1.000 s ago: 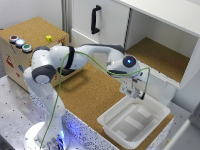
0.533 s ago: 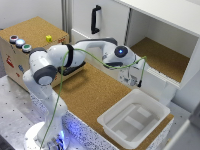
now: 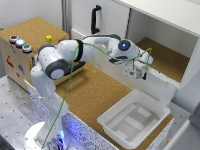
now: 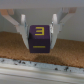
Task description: Put the purple block inside the right cabinet
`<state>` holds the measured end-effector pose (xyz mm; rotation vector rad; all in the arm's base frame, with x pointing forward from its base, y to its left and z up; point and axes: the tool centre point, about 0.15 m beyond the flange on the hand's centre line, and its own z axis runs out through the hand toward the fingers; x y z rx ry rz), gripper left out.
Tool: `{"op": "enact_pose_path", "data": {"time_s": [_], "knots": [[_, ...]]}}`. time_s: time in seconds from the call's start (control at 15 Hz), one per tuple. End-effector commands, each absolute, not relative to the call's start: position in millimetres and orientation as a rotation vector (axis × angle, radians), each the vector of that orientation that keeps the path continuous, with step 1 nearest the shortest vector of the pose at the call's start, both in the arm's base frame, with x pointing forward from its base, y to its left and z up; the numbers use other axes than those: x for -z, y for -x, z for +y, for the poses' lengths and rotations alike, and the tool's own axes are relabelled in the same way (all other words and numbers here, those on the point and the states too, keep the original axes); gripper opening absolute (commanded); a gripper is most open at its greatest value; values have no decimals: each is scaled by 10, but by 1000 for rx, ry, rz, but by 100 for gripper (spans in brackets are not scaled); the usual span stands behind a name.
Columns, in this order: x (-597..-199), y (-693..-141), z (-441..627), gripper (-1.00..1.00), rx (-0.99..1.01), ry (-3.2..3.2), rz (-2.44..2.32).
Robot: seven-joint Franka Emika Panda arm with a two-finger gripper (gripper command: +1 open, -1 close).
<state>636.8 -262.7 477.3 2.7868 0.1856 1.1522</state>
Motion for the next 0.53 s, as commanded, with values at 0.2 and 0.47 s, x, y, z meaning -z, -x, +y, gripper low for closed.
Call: {"op": "enact_pose_path", "data": {"time_s": [0.2, 0.47], "knots": [[-4652, -6765, -2749, 100, -1038, -2914, 214], [-4913, -6448, -2633, 100, -1150, -2863, 201]]}}
